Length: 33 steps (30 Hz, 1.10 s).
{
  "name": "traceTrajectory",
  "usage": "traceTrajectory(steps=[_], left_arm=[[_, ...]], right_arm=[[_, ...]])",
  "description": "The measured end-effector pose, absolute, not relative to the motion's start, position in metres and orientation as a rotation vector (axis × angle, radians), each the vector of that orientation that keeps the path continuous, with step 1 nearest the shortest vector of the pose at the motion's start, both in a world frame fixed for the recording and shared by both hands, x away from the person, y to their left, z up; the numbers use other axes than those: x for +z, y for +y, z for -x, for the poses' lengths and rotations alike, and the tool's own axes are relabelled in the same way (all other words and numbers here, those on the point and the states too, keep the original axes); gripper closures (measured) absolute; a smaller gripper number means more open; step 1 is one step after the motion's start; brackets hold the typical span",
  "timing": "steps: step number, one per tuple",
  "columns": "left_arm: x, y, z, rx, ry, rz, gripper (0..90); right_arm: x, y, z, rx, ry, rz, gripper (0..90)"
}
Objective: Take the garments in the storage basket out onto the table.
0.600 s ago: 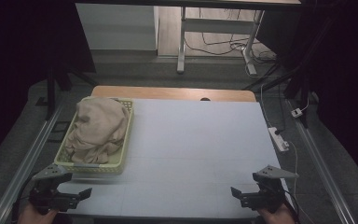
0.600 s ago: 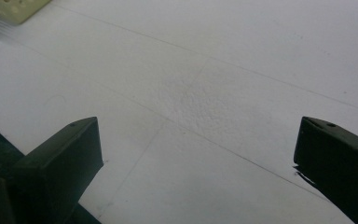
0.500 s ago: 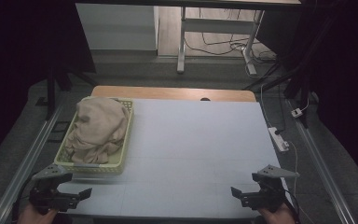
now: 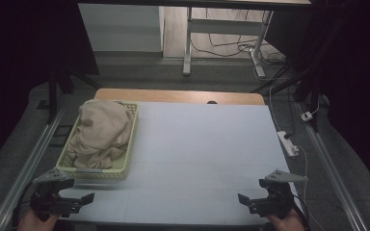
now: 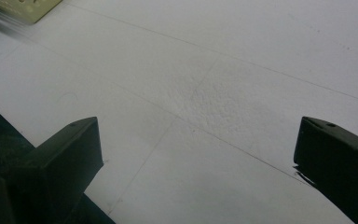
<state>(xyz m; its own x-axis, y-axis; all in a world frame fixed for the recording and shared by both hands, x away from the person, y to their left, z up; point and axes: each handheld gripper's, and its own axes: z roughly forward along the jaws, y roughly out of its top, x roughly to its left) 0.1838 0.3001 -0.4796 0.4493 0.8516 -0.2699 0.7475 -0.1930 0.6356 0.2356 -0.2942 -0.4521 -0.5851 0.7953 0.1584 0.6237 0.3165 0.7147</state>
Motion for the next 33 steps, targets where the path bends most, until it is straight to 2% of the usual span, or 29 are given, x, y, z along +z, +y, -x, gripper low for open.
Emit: traceTrajectory(steps=[8,33], left_arm=[[-0.479,0.304,-0.184,0.149,1.317,-1.938,0.0],[-0.462,0.298,-0.189,0.283,1.233,-1.959,0.0]], right_arm=[[-0.452,-0.293,-0.236,1.106,2.364,-1.292,0.9],[-0.453,-0.29,-0.236,1.064,2.388,-1.264,1.0]])
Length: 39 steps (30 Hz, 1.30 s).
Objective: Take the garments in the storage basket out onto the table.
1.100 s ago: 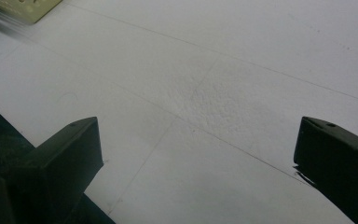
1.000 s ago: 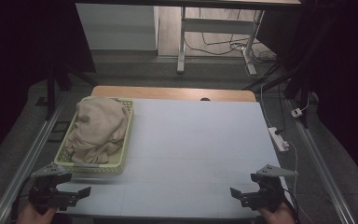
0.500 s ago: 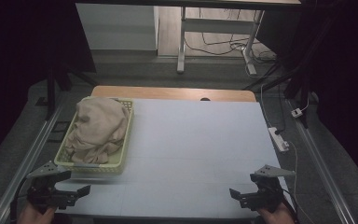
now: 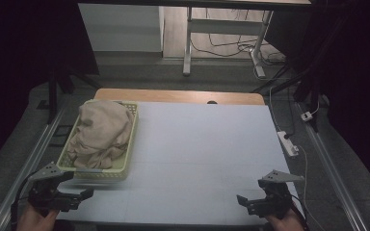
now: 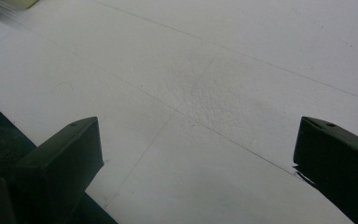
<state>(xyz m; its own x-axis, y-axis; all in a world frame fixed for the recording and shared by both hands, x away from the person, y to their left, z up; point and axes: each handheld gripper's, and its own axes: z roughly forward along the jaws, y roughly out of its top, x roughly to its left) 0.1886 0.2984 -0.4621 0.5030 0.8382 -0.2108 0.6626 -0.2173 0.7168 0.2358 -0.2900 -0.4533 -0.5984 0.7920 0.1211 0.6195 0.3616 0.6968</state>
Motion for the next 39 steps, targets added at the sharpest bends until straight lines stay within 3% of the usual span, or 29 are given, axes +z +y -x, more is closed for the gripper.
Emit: traceTrajectory(steps=[16,39], left_arm=[[-0.456,0.299,-0.211,0.313,1.173,-1.916,0.0],[-0.448,0.295,-0.263,0.334,1.232,-1.982,0.0]], right_arm=[[-0.454,-0.289,-0.236,1.054,2.398,-1.265,1.1],[-0.454,-0.288,-0.237,1.036,2.415,-1.267,1.2]])
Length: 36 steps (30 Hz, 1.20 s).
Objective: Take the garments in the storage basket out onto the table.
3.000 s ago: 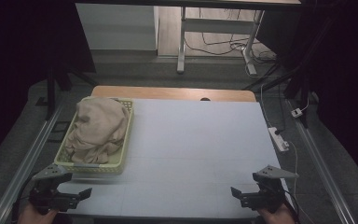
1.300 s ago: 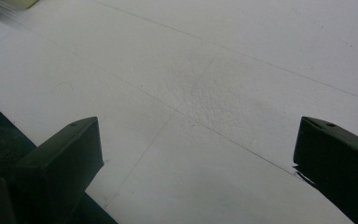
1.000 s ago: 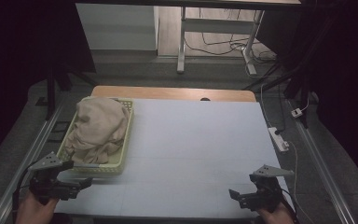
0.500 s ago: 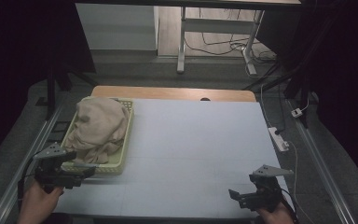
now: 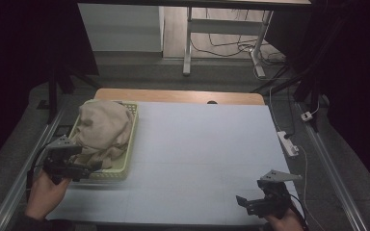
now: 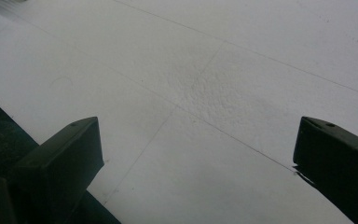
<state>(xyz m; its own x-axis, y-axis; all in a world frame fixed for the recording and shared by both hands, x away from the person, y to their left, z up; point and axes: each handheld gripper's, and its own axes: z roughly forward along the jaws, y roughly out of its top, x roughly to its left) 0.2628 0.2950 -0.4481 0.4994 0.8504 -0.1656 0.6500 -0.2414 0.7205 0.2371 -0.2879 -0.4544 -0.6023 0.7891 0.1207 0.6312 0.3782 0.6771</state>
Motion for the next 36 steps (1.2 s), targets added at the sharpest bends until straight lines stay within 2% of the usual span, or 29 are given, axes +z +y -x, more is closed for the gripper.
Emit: traceTrajectory(steps=[20,36], left_arm=[[-0.444,0.303,-0.32,0.375,1.315,-2.038,0.1],[-0.438,0.324,-0.381,0.316,1.412,-2.062,0.0]], right_arm=[[-0.455,-0.287,-0.238,1.013,2.435,-1.267,1.2],[-0.456,-0.285,-0.239,0.997,2.447,-1.264,1.3]])
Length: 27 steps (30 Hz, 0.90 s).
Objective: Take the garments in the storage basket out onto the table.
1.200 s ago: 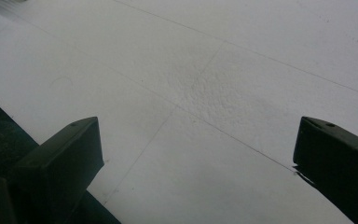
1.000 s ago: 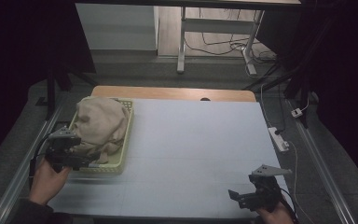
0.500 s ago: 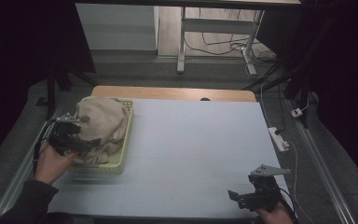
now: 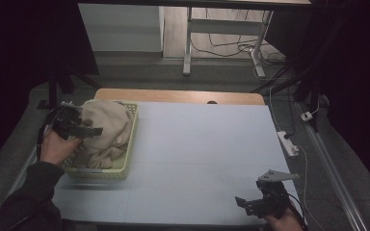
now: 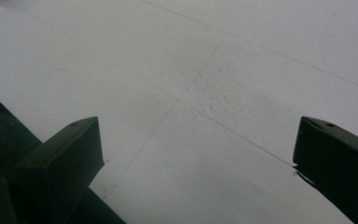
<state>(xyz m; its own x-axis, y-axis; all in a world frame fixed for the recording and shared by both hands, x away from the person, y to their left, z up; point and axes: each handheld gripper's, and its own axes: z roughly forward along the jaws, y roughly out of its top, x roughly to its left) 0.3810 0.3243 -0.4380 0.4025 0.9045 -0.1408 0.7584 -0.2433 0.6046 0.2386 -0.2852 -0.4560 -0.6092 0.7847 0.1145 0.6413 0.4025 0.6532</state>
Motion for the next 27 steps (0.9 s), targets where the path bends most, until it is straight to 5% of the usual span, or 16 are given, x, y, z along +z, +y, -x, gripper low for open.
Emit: traceTrajectory(steps=[27], left_arm=[[-0.481,0.295,-0.442,0.036,1.535,-2.213,0.0]], right_arm=[[-0.457,-0.283,-0.239,0.974,2.469,-1.244,1.3]])
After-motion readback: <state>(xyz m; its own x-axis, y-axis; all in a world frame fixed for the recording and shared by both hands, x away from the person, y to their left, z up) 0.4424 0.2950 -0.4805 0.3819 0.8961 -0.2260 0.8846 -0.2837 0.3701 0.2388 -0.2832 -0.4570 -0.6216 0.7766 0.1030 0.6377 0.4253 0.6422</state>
